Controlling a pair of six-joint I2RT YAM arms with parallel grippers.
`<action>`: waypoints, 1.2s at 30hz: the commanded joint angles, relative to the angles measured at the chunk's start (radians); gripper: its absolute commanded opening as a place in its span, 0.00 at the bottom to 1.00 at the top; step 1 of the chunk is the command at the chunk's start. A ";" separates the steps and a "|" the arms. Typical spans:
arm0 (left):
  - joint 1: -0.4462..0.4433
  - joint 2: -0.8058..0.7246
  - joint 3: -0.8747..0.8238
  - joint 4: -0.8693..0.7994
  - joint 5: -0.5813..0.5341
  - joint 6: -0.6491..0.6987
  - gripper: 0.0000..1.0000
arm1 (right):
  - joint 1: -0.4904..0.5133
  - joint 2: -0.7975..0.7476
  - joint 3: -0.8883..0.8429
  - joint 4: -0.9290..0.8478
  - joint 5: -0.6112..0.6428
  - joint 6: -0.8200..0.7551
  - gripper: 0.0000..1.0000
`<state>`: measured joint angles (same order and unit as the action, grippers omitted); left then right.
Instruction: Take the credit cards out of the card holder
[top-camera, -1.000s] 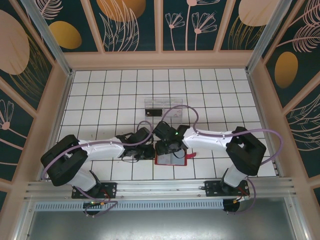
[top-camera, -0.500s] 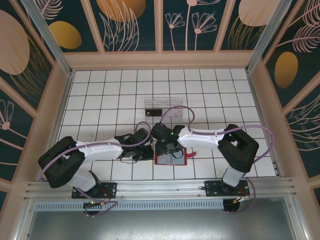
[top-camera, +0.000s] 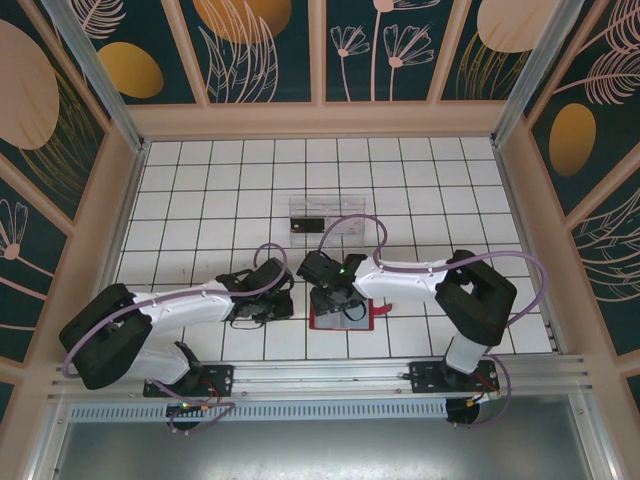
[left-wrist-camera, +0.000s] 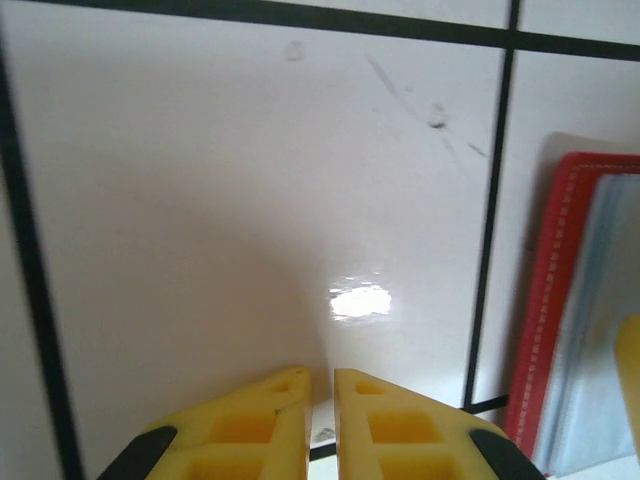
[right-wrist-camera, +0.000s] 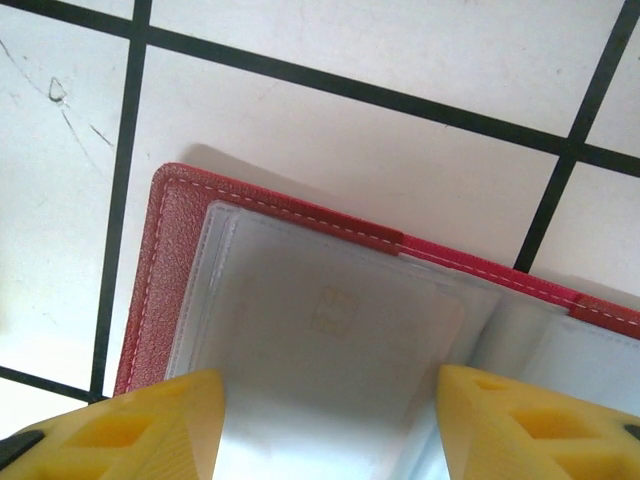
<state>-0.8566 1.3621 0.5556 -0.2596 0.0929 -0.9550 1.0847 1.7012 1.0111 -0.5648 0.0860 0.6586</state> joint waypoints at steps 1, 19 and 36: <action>0.028 -0.031 -0.033 -0.024 -0.013 -0.007 0.15 | 0.007 0.008 0.014 -0.034 0.031 0.019 0.60; 0.044 0.017 0.002 0.043 0.090 0.030 0.15 | 0.010 -0.002 0.011 -0.118 0.099 0.040 0.63; 0.031 0.098 0.135 0.069 0.198 0.075 0.13 | -0.016 -0.127 -0.117 -0.090 0.090 0.088 0.58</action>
<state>-0.8146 1.4387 0.6594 -0.2035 0.2554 -0.9005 1.0798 1.6157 0.9226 -0.6361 0.1501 0.7136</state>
